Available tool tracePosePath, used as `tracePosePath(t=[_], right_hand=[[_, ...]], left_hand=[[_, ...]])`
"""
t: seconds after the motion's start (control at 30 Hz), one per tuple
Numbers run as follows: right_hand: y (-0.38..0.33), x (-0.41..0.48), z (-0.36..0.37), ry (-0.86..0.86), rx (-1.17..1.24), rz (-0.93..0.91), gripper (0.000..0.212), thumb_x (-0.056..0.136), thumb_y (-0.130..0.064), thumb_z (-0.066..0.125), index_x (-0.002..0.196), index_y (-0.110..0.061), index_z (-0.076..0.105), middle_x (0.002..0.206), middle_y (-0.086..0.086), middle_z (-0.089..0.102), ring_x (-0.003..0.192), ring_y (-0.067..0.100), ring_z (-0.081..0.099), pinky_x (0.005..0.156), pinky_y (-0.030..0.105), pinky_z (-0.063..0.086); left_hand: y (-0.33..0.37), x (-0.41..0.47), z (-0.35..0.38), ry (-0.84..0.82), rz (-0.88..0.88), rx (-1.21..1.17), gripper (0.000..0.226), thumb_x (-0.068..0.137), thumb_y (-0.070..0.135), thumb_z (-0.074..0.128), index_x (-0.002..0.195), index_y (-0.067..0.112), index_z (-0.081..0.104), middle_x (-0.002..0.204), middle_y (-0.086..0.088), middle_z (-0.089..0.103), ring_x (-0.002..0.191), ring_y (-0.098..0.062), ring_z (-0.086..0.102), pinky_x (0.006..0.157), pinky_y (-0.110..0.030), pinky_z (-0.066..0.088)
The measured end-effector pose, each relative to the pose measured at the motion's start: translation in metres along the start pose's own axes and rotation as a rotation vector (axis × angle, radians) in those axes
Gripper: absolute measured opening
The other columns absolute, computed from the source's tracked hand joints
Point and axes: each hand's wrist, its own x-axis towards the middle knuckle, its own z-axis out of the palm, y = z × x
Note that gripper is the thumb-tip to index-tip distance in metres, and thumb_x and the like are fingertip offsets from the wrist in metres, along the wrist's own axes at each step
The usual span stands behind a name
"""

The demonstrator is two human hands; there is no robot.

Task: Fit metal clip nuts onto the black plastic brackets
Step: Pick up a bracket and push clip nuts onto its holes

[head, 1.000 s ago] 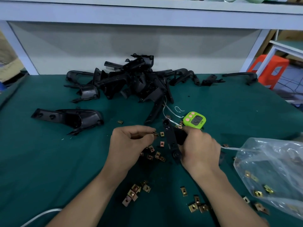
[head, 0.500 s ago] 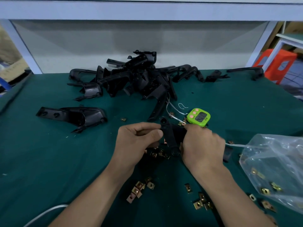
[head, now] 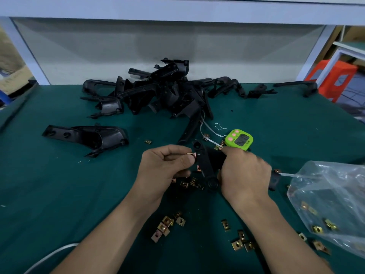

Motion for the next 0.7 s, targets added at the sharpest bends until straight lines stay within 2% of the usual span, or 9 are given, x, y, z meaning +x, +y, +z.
tracePosePath(t=[0.13, 0.27, 0.33, 0.43, 0.53, 0.7], right_hand=[[-0.0008, -0.0004, -0.0022, 0.067, -0.03, 0.01, 0.034, 0.076, -0.003, 0.054, 0.091, -0.032, 0.066, 0.068, -0.005, 0.058, 0.052, 0.02, 0.028, 0.058, 0.031, 0.022], [-0.0041, -0.002, -0.0035, 0.21, 0.078, -0.019, 0.037, 0.054, 0.011, 0.058, 0.065, -0.023, 0.068, 0.047, -0.003, 0.045, 0.048, 0.008, 0.002, 0.054, 0.027, 0.017], [-0.0061, -0.0027, -0.0029, 0.262, 0.123, -0.008, 0.037, 0.045, 0.015, 0.06, 0.057, -0.02, 0.066, 0.041, 0.002, 0.046, 0.045, 0.011, 0.002, 0.054, 0.024, 0.019], [-0.0064, -0.0016, -0.0011, 0.269, 0.099, 0.011, 0.038, 0.043, 0.015, 0.065, 0.056, -0.021, 0.065, 0.041, 0.002, 0.047, 0.045, 0.018, 0.01, 0.054, 0.024, 0.019], [-0.0037, -0.0005, 0.0017, 0.239, 0.108, 0.026, 0.036, 0.047, 0.014, 0.064, 0.058, -0.021, 0.066, 0.043, 0.002, 0.049, 0.047, 0.013, 0.003, 0.054, 0.026, 0.016], [-0.0047, -0.0014, 0.0014, 0.194, 0.083, 0.038, 0.037, 0.052, 0.012, 0.064, 0.062, -0.023, 0.067, 0.046, -0.001, 0.05, 0.048, 0.008, 0.0, 0.053, 0.027, 0.011]], left_hand=[[0.0024, -0.0001, -0.0021, -0.027, -0.049, -0.025, 0.024, 0.052, 0.029, 0.088, 0.073, 0.019, 0.081, 0.072, -0.004, 0.073, 0.063, -0.011, 0.069, 0.059, -0.019, 0.056], [0.0039, -0.0004, -0.0054, -0.094, -0.117, -0.043, 0.016, 0.061, 0.022, 0.087, 0.075, 0.017, 0.079, 0.081, -0.01, 0.075, 0.073, -0.015, 0.072, 0.061, -0.021, 0.057], [0.0046, -0.0002, -0.0064, -0.116, -0.134, -0.047, 0.01, 0.066, 0.019, 0.084, 0.074, 0.017, 0.078, 0.083, -0.01, 0.075, 0.076, -0.015, 0.073, 0.062, -0.022, 0.057], [0.0045, -0.0003, -0.0051, -0.123, -0.146, -0.048, 0.008, 0.067, 0.02, 0.082, 0.073, 0.018, 0.078, 0.083, -0.009, 0.075, 0.077, -0.014, 0.073, 0.062, -0.021, 0.057], [0.0039, -0.0002, -0.0033, -0.124, -0.157, -0.048, 0.005, 0.067, 0.021, 0.081, 0.071, 0.019, 0.077, 0.082, -0.009, 0.075, 0.077, -0.014, 0.073, 0.062, -0.02, 0.056], [0.002, 0.0002, -0.0016, -0.114, -0.167, -0.058, 0.006, 0.068, 0.019, 0.081, 0.07, 0.019, 0.076, 0.08, -0.008, 0.074, 0.074, -0.014, 0.072, 0.061, -0.021, 0.056]])
